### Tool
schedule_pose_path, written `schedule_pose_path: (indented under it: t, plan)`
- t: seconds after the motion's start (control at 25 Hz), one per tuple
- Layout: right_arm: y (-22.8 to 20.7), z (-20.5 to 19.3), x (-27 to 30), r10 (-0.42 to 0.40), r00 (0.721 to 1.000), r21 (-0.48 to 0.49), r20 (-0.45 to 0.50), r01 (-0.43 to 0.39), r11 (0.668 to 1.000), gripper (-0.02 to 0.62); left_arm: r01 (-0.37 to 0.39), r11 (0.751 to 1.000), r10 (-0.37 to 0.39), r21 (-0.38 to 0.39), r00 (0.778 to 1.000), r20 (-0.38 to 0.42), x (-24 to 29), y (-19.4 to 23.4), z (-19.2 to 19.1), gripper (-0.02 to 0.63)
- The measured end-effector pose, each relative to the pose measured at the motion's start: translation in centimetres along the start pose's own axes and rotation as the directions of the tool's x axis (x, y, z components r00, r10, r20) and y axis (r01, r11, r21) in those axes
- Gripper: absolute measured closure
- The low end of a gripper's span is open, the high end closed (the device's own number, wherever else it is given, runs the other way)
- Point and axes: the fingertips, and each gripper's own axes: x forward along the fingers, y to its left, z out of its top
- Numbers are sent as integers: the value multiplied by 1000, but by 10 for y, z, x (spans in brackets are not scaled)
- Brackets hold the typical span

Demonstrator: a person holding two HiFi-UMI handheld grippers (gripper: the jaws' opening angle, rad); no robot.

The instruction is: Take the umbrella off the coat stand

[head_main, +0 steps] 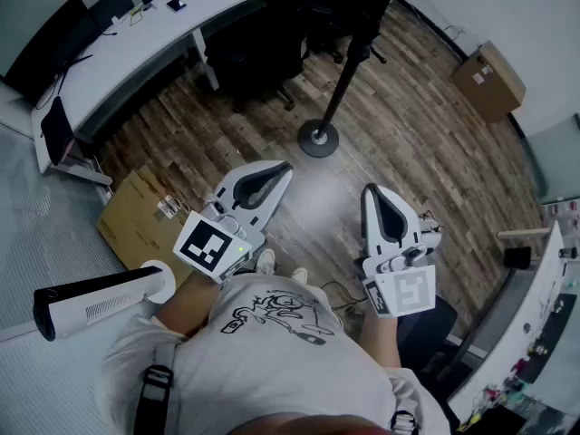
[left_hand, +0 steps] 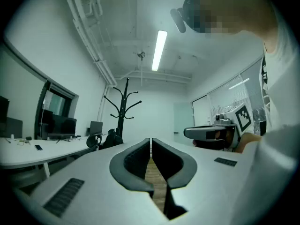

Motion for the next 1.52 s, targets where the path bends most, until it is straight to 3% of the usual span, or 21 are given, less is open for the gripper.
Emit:
schedule_pose_path:
  t: [0.52,0.84,1.16,1.52]
  plan:
    - [37,1,55,-12,1000,2,12,12,1000,586,-18,1000,18,-16,1000,3,-30,64,-3,574]
    - [30,-11,73,-15,1000,13,-13,15,1000,586,-21,1000,21,-18,1000,1,-21,83,-6,574]
    - [-12,-17,91,-29,1000,26,0,29,999,586,1,1000,-1,-13,1000,-14,21,91,-11,574]
    - [-88,-11,121,-46,999,31,16,45,998,587,32,999,-32,-5,999,-21,107,105,-4,574]
